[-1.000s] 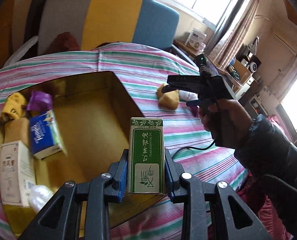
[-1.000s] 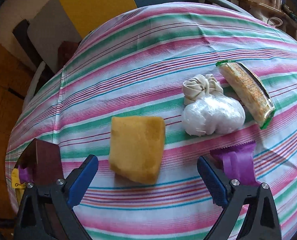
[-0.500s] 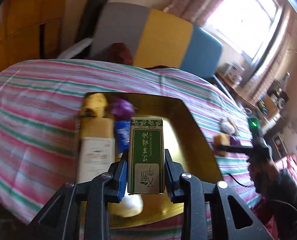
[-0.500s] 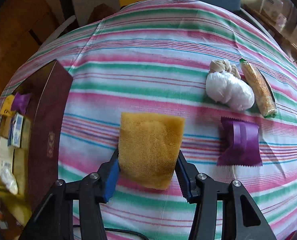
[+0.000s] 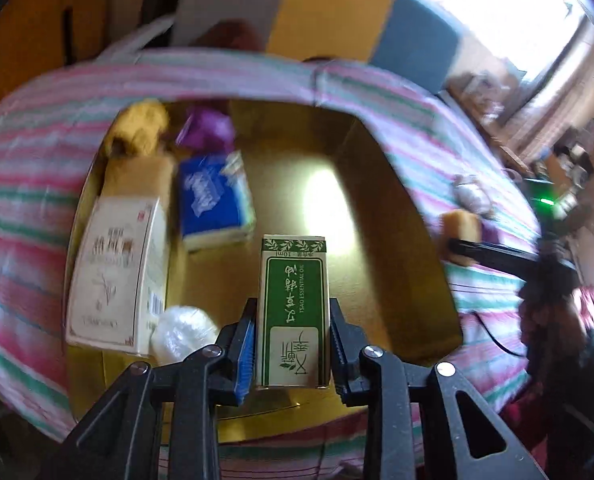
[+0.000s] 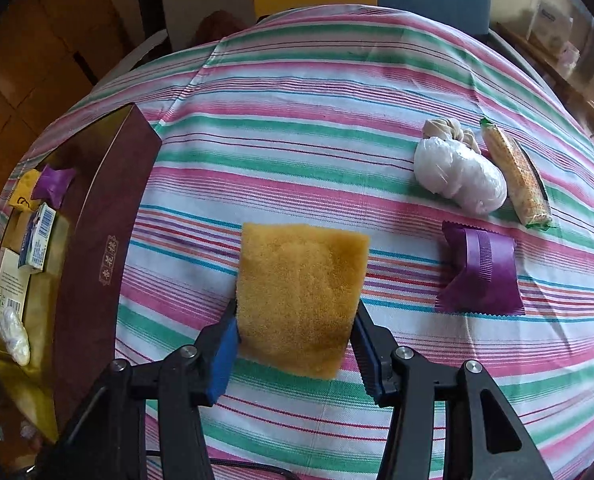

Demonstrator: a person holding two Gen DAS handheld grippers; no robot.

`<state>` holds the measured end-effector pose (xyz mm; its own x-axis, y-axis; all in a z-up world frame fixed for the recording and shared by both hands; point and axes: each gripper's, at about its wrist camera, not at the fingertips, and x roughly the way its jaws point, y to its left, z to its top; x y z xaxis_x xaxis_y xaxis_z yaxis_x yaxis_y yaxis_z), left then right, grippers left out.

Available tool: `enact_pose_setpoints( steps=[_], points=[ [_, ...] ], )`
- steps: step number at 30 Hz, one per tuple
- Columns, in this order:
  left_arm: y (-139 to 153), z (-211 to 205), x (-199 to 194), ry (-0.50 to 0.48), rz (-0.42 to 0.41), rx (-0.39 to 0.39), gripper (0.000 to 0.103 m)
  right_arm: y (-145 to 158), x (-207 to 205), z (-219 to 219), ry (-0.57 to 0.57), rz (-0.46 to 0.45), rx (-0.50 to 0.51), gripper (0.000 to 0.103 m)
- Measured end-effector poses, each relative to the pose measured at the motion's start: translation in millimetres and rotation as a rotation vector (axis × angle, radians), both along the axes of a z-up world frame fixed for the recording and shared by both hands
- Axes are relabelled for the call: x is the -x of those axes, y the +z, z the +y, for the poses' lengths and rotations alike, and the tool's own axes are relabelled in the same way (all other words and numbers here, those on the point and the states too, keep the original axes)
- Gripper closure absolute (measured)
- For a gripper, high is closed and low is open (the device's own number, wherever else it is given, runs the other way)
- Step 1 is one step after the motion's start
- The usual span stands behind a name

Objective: Organize objects
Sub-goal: 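Place the green box in the tray with left while right grasps the yellow sponge, then carry the yellow sponge into the tray and open the right gripper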

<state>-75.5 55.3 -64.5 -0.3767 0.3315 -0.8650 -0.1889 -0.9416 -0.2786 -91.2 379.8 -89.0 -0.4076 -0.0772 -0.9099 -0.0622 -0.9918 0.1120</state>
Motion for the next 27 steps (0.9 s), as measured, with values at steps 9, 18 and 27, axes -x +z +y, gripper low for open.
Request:
enact_pose_setpoints(
  steps=[9, 18, 27],
  points=[
    [-25.3, -9.4, 15.1, 0.149, -0.009, 0.097, 0.061, -2.2, 10.8, -6.7, 0.007, -0.004, -0.007, 0.05],
    [-9.6, -15.1, -9.0, 0.128, 0.076, 0.148, 0.057, -3.0, 12.2, -4.8, 0.002, -0.004, -0.002, 0.05],
    [26.7, -25.9, -31.2, 0.101, 0.238, 0.198, 0.057, -6.6, 11.6, -13.2, 0.019, 0.014, -0.043, 0.05]
  ],
)
